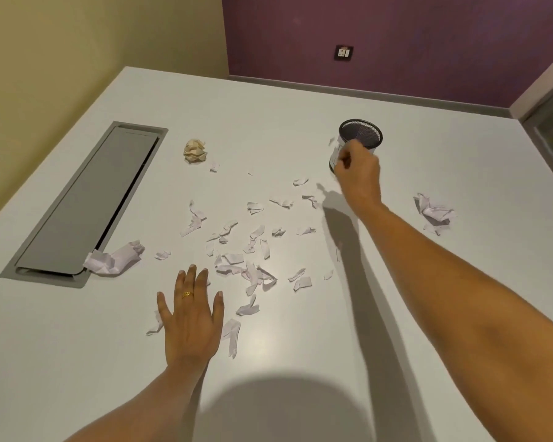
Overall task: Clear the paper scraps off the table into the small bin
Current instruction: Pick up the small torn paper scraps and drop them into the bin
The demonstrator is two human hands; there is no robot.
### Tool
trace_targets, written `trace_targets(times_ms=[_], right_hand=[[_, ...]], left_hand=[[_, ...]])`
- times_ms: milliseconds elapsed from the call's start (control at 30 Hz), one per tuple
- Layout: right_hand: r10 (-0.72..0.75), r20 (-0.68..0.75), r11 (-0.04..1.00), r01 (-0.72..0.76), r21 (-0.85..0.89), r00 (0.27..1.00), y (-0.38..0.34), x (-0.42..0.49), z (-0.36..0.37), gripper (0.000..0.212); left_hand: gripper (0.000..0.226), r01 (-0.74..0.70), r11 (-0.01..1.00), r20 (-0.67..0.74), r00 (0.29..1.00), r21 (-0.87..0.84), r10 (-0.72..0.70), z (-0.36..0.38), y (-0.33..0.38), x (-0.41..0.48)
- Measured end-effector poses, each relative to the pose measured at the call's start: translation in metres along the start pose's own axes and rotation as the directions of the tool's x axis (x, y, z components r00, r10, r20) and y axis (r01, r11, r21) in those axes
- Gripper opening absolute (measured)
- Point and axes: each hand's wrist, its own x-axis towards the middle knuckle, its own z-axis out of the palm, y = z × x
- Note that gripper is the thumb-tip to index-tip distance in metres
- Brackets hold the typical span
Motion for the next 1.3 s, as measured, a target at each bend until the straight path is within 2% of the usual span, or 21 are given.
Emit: trace_targets(times_ms=[133,300,533,767,867,1033,1133,1300], right_hand=[[0.183,-0.159,0.983,-0.181,0.028,0.970,0.003,0.054,-0.001,0.021],[0.224,-0.210,0.974,-0.225,0.016,0.952,0.016,0.086,0.003,0.028],[0.294,-0.106,0.932,-0.309,-0.190,0.950,0.031,0.105,0.007,0.017],[0.267,-0.076,0.939,-0.277,-0.204,0.961,0.025,0.104,0.002,0.032],[0.228,-0.110,0.962,-0.241,-0.131,0.967,0.020,0.095,0.000,0.035],[0.207,-0.155,0.975,-0.190,0.118,0.966,0.004,0.063,0.000,0.029],[0.192,-0.099,0.967,-0.171,0.191,0.976,0.001,0.026,0.006,0.022],[0.243,0.048,0.931,-0.246,0.271,0.969,0.015,-0.059,0.011,0.015]], left_hand=[[0.063,0.019,1.000,0.021,1.000,0.006,-0.019,0.000,0.001,0.001],[0.064,0.034,0.999,0.053,0.998,0.013,-0.035,0.001,0.000,0.002],[0.066,0.044,0.999,0.066,0.997,0.026,-0.045,0.005,-0.001,0.003],[0.064,0.038,0.999,0.061,0.997,0.009,-0.038,0.003,0.001,0.002],[0.064,0.026,1.000,0.050,0.998,0.000,-0.026,0.001,0.001,0.001],[0.059,0.024,0.999,0.039,0.999,-0.037,-0.022,0.000,0.001,0.001],[0.045,0.025,0.996,0.020,1.000,-0.087,-0.023,0.002,0.001,0.000],[0.044,0.013,0.990,-0.017,1.000,-0.143,-0.016,0.001,0.001,0.000]])
